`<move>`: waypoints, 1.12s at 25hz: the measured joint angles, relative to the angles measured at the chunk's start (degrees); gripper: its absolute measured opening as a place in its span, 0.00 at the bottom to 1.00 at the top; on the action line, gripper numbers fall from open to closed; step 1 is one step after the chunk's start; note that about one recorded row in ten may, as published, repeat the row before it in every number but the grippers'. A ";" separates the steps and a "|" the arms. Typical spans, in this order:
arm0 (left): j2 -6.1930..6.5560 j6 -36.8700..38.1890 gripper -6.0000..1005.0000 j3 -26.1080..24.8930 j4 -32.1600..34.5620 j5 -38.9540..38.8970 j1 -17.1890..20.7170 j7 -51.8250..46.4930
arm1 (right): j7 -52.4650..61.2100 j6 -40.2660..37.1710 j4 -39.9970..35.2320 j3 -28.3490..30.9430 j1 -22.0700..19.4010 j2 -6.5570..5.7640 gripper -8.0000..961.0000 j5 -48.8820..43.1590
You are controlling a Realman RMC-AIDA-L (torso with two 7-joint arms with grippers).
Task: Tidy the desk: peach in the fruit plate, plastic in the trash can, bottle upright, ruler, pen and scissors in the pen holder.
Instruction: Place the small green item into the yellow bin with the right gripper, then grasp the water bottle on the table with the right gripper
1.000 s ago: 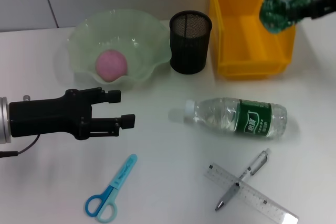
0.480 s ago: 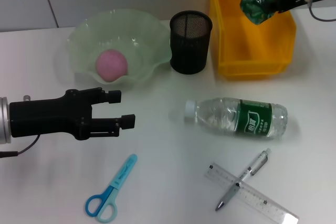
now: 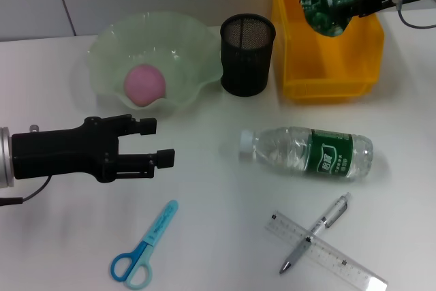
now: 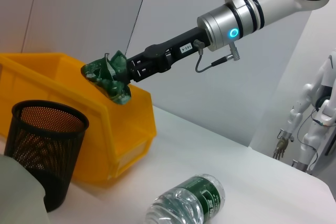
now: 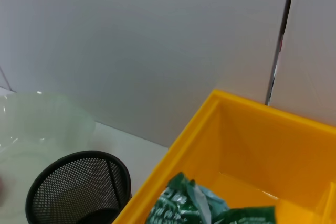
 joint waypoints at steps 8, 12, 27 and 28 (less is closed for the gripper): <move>0.18 0.35 0.84 -0.19 0.06 0.00 -0.06 -0.02 | -0.04 0.00 -0.49 0.58 -0.24 -0.02 0.74 0.39; 0.21 0.36 0.84 -0.18 0.14 0.00 -0.07 -0.02 | -0.04 -0.02 -2.19 0.38 -0.84 0.00 0.82 1.79; 0.40 0.36 0.84 -0.39 0.08 0.00 -0.13 -0.11 | -2.92 -4.14 -8.50 -0.05 -3.40 0.71 0.82 8.93; 0.41 0.40 0.84 -0.40 0.07 0.00 -0.13 -0.13 | -2.93 -7.87 -9.19 0.48 -3.84 0.11 0.82 11.61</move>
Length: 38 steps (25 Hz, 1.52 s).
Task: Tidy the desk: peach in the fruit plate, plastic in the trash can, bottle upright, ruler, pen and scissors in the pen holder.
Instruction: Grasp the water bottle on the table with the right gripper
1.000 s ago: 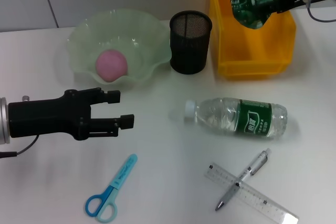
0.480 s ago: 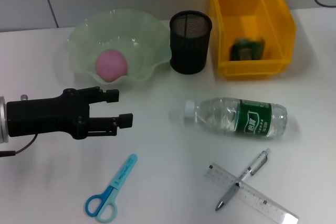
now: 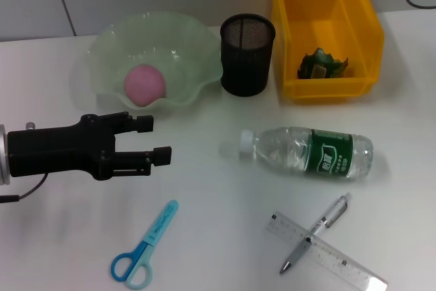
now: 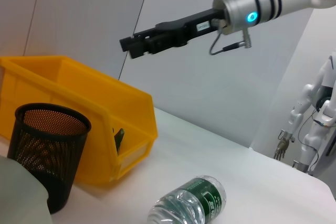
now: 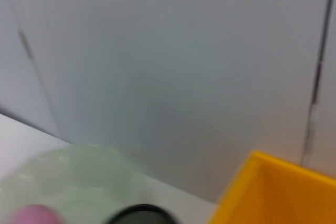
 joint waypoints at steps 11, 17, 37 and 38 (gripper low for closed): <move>0.09 0.30 0.84 0.03 -0.06 -0.18 0.21 -0.51 | -0.54 -26.73 0.45 -1.58 0.68 -5.35 0.82 7.00; 0.15 0.86 0.84 0.03 0.20 -0.07 0.34 -0.58 | -5.56 -30.71 0.16 -8.10 2.76 -4.84 0.82 -2.25; -0.25 0.48 0.84 0.02 -0.09 0.00 0.57 -0.59 | -17.10 -28.39 2.74 -15.35 8.39 0.47 0.82 -17.99; -0.25 0.48 0.84 0.02 -0.09 0.00 0.57 -0.59 | -17.10 -28.39 2.74 -15.35 8.39 0.47 0.82 -17.99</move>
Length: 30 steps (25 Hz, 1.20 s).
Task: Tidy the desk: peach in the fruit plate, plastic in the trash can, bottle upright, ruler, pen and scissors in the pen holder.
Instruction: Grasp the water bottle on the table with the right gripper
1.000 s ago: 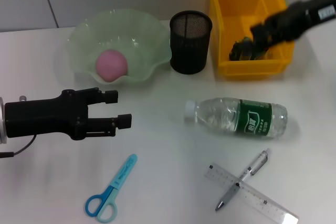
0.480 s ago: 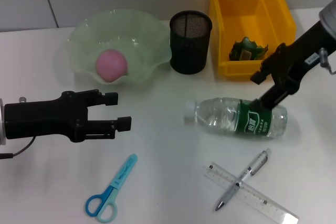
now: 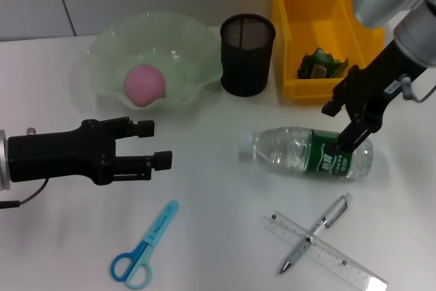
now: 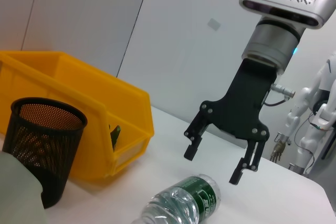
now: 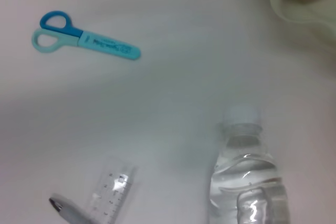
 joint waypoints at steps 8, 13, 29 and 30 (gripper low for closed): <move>0.00 -0.05 0.84 0.00 -0.01 0.00 0.33 0.00 | -1.07 6.16 3.58 -2.35 -0.21 2.16 0.82 -2.58; 0.20 0.02 0.84 -0.08 0.00 -0.04 0.45 0.00 | -1.10 9.10 6.27 -3.39 0.12 2.48 0.82 -3.15; 0.45 0.27 0.84 -0.09 0.13 0.01 0.47 0.00 | -1.11 13.04 12.01 -3.53 0.82 3.36 0.82 -4.46; 0.45 0.27 0.84 -0.09 0.15 0.00 0.46 0.00 | -1.11 13.18 12.21 -3.55 0.84 3.43 0.82 -4.65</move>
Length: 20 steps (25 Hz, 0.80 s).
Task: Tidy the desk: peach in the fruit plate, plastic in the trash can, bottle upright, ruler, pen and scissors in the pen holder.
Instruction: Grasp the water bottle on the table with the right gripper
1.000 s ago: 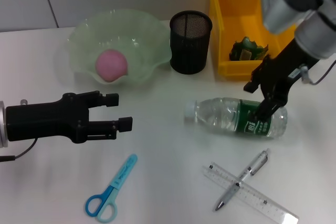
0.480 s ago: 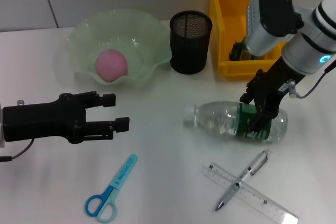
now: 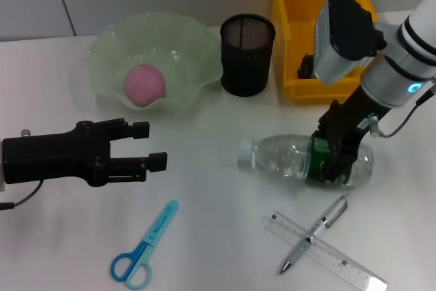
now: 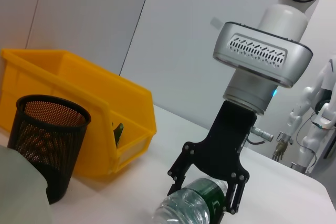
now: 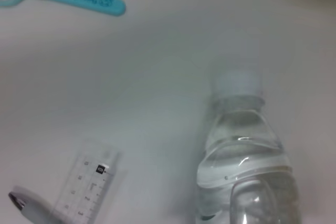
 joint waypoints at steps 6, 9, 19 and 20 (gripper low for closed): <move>0.01 0.00 0.84 0.00 0.08 0.00 0.00 0.00 | 0.00 0.28 0.19 -0.03 -0.34 0.38 0.82 -0.89; 0.01 0.00 0.84 0.00 0.07 0.00 0.00 0.00 | 0.00 0.68 0.57 -0.03 -0.51 0.45 0.82 -0.92; 0.04 -0.05 0.84 0.00 0.02 0.00 0.00 0.00 | 0.00 2.12 1.80 -0.03 -0.54 0.63 0.81 -2.40; 0.07 -0.08 0.84 0.00 0.02 0.00 0.00 0.00 | 0.00 2.12 1.80 -0.03 -0.54 0.63 0.81 -2.40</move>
